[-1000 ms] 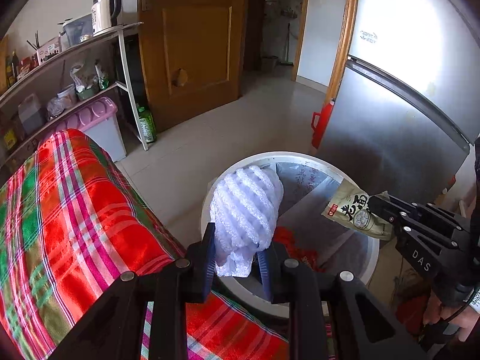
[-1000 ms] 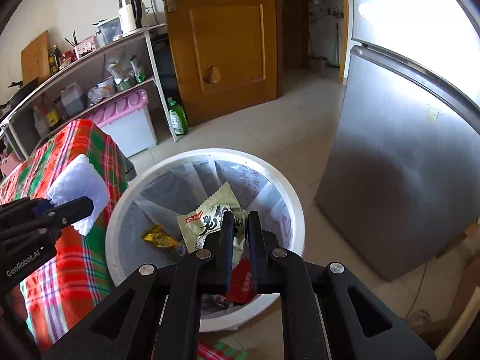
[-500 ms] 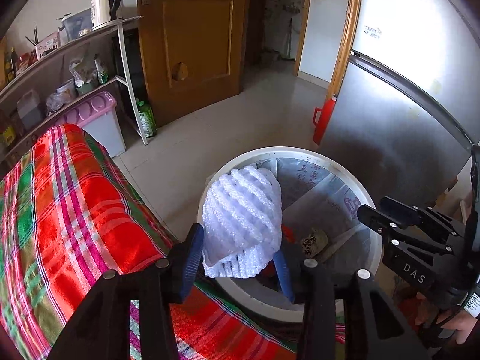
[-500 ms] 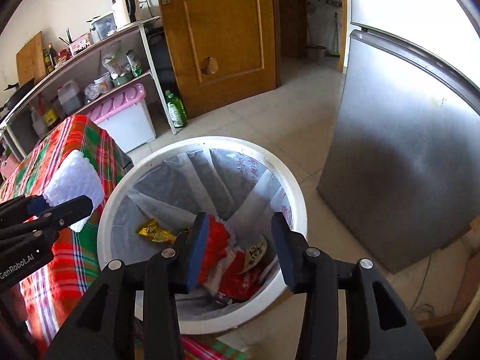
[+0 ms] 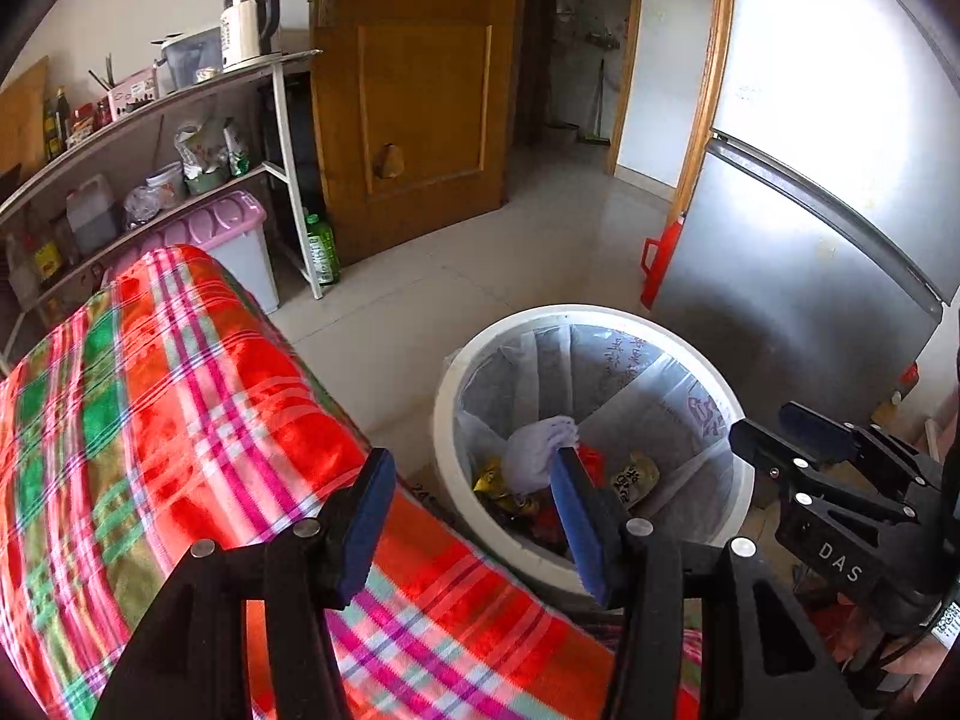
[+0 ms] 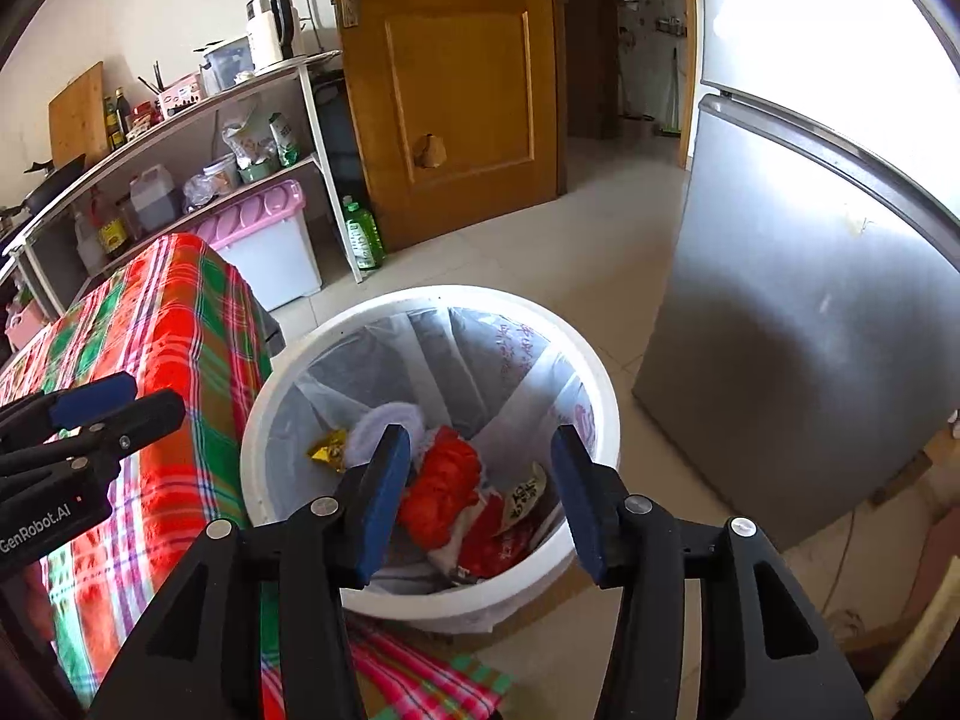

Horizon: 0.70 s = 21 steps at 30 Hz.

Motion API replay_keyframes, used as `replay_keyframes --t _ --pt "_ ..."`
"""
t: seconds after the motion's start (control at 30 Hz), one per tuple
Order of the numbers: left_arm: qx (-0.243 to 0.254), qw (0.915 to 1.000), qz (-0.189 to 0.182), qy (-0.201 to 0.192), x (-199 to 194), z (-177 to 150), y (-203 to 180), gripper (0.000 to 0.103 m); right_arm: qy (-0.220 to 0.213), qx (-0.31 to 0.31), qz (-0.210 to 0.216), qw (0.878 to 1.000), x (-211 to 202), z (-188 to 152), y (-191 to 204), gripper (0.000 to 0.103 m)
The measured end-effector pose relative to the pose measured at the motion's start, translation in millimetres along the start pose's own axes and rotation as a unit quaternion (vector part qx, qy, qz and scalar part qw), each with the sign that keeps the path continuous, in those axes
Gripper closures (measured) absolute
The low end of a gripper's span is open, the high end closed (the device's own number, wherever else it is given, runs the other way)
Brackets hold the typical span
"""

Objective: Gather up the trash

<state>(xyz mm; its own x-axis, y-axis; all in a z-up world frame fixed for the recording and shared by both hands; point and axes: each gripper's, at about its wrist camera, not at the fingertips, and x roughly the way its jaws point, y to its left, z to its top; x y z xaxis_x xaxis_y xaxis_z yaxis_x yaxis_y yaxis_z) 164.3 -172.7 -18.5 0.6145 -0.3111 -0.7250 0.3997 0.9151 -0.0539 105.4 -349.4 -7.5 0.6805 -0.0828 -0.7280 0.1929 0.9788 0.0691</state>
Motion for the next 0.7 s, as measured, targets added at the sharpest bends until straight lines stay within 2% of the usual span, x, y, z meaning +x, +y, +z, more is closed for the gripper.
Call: replay_keyframes --t 0.27,0.4,0.7 --pt "-0.003 0.9995 0.029 -0.013 -20.6 -16.3 5.3 0.049 -0.012 -0.005 0.007 1.000 -17.8 -9.5 10.0 0.052" --pt "-0.017 0.9991 0.034 -0.016 -29.1 -22.4 11.1 0.049 -0.016 -0.004 0.010 1.000 -23.2 -13.4 13.1 0.041" --pt "-0.024 0.9985 0.045 -0.020 -39.3 -32.2 14.9 0.049 -0.016 -0.004 0.012 1.000 -27.6 -19.4 19.1 0.041"
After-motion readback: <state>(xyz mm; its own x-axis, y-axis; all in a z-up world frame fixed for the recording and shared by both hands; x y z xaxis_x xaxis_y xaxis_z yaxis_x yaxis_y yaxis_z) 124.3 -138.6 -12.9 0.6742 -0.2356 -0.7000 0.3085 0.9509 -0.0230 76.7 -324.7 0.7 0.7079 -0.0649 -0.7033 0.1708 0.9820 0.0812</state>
